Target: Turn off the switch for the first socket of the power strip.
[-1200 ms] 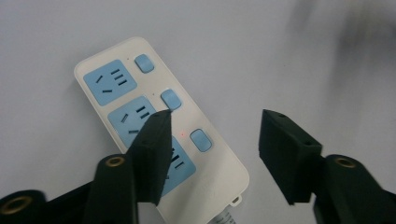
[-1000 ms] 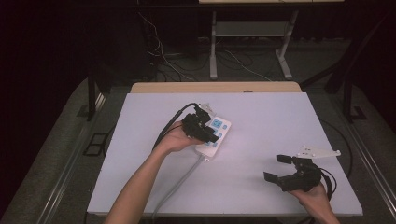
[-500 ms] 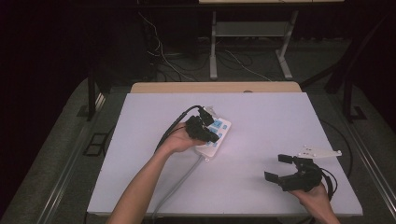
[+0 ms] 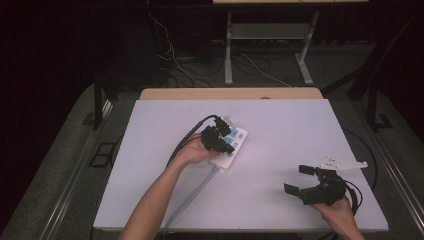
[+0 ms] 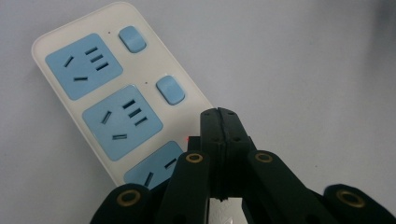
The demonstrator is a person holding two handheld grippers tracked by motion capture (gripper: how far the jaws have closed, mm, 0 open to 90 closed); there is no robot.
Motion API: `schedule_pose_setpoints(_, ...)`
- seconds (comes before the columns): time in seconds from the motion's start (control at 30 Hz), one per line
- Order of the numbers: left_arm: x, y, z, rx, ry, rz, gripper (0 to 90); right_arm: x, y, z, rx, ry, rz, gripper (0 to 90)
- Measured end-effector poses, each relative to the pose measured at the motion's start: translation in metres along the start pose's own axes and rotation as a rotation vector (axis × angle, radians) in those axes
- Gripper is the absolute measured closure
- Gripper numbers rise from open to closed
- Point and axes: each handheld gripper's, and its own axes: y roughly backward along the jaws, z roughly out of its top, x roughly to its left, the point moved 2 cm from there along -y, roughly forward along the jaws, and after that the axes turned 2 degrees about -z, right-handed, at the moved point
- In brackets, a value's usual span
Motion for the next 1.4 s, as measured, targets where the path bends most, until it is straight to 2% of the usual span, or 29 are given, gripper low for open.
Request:
schedule_pose_setpoints(0.17, 0.001, -0.005, -0.001, 0.014, 0.0, 0.001, 89.6, 0.0, 0.001, 0.0, -0.003, 0.002, 0.0, 0.6)
schedule_pose_setpoints(0.33, 0.005, -0.005, -0.004, -0.006, 0.035, -0.019, 89.8, 0.0, 0.001, 0.0, -0.002, 0.003, -0.002, 0.6)
schedule_pose_setpoints(0.47, 0.005, -0.005, -0.007, -0.033, 0.045, -0.023, 89.9, 0.001, 0.002, 0.0, -0.004, 0.005, -0.002, 0.6)
schedule_pose_setpoints(0.67, -0.001, -0.006, -0.006, -0.019, 0.022, 0.026, 90.0, 0.002, 0.002, 0.001, -0.012, 0.006, -0.007, 0.6)
schedule_pose_setpoints(0.83, -0.004, -0.006, -0.007, -0.029, 0.032, 0.049, 90.0, 0.002, 0.004, 0.001, -0.018, 0.003, -0.013, 0.6)
schedule_pose_setpoints(1.03, -0.004, -0.006, -0.007, -0.03, 0.041, 0.047, 89.9, 0.0, 0.005, 0.001, -0.021, -0.005, -0.018, 0.6)
schedule_pose_setpoints(1.27, -0.006, -0.006, -0.007, -0.03, 0.055, 0.066, 89.9, -0.002, 0.006, 0.001, -0.027, -0.004, -0.019, 0.6)
schedule_pose_setpoints(1.4, -0.006, -0.006, -0.01, -0.055, 0.073, 0.072, 89.8, -0.001, 0.007, 0.001, -0.031, -0.006, -0.026, 0.6)
